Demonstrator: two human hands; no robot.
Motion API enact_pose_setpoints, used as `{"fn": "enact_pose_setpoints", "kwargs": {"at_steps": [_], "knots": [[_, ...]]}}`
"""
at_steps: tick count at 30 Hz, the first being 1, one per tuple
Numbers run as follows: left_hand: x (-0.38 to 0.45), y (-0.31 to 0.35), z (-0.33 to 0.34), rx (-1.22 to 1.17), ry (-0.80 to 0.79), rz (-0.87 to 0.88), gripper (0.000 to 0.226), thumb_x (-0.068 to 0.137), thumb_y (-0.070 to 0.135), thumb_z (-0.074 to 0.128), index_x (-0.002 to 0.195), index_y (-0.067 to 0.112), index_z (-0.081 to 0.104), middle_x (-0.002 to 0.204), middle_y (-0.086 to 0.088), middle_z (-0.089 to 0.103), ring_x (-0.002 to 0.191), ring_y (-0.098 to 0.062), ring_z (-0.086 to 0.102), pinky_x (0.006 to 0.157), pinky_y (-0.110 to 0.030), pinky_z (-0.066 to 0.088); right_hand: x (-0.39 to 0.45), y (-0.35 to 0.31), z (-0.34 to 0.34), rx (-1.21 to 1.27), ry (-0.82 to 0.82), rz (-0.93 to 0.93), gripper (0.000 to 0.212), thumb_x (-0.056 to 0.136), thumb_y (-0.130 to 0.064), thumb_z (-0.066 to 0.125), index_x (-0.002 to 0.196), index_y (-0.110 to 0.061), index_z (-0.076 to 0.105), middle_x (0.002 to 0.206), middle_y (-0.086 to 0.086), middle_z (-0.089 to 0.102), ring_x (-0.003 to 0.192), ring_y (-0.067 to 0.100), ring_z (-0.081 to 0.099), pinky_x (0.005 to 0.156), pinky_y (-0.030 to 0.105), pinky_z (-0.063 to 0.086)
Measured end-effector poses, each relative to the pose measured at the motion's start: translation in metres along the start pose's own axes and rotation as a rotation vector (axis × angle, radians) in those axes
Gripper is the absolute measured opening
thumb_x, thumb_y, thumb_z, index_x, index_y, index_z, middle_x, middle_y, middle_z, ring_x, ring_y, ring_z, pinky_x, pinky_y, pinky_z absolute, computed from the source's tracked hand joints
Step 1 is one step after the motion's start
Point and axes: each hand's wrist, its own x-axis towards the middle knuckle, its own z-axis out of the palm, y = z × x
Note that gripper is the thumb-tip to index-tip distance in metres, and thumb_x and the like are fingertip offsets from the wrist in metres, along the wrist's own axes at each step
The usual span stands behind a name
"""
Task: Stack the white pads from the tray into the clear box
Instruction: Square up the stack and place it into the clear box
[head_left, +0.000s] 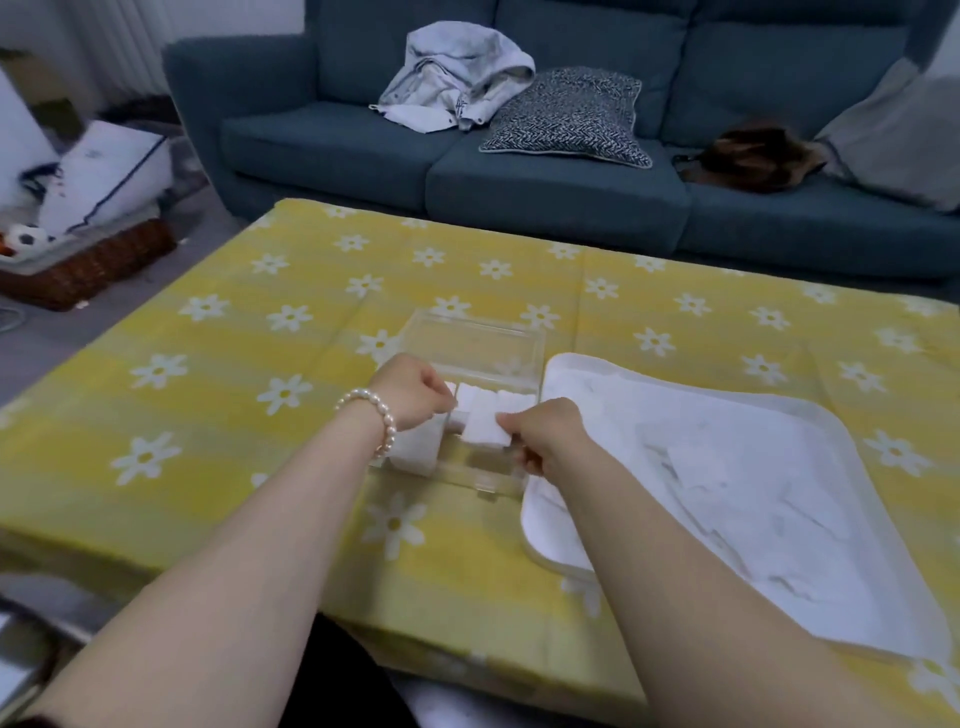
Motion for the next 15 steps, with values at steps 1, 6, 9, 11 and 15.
{"fn": "enact_pose_setpoints", "kwargs": {"at_steps": [1, 6, 9, 11, 15], "knots": [[0.001, -0.001, 0.001, 0.029, -0.022, 0.002, 0.018, 0.077, 0.007, 0.072, 0.063, 0.016, 0.064, 0.083, -0.006, 0.069, 0.075, -0.019, 0.060, 0.078, -0.030, 0.052, 0.002, -0.002, 0.003, -0.058, 0.002, -0.002, 0.032, 0.083, -0.007, 0.066, 0.058, -0.005, 0.045, 0.045, 0.009, 0.046, 0.036, 0.018, 0.041, 0.040, 0.022, 0.031], [0.007, -0.001, 0.010, 0.206, -0.090, 0.010, 0.014, 0.078, 0.009, 0.070, 0.067, 0.018, 0.067, 0.078, -0.001, 0.067, 0.082, -0.019, 0.064, 0.072, -0.025, 0.049, 0.005, -0.003, 0.022, -0.252, -0.012, 0.033, 0.030, 0.082, -0.004, 0.062, 0.057, -0.005, 0.046, 0.031, 0.005, 0.043, 0.039, 0.018, 0.047, 0.042, 0.022, 0.034], [0.006, -0.003, 0.010, 0.270, -0.098, -0.021, 0.011, 0.079, 0.009, 0.069, 0.073, 0.018, 0.066, 0.089, -0.005, 0.068, 0.087, -0.021, 0.062, 0.070, -0.024, 0.044, 0.006, -0.001, 0.029, -0.304, -0.007, 0.044, 0.028, 0.082, -0.006, 0.063, 0.058, -0.005, 0.048, 0.028, 0.003, 0.043, 0.041, 0.018, 0.048, 0.044, 0.022, 0.034], [0.006, -0.006, 0.012, 0.300, -0.085, -0.030, 0.014, 0.079, 0.009, 0.070, 0.073, 0.020, 0.064, 0.096, -0.005, 0.069, 0.092, -0.021, 0.062, 0.070, -0.024, 0.043, 0.005, -0.004, 0.031, -0.332, -0.017, 0.065, 0.025, 0.083, -0.007, 0.061, 0.062, -0.005, 0.048, 0.025, 0.002, 0.043, 0.042, 0.017, 0.049, 0.044, 0.023, 0.035], [0.006, -0.009, 0.016, 0.326, -0.092, -0.039, 0.021, 0.074, 0.011, 0.077, 0.066, 0.021, 0.060, 0.096, -0.003, 0.069, 0.090, -0.018, 0.060, 0.071, -0.022, 0.041, 0.003, -0.004, 0.035, -0.389, 0.005, 0.072, 0.017, 0.085, -0.003, 0.053, 0.069, -0.005, 0.049, 0.025, 0.004, 0.043, 0.038, 0.017, 0.048, 0.042, 0.021, 0.036]]}}
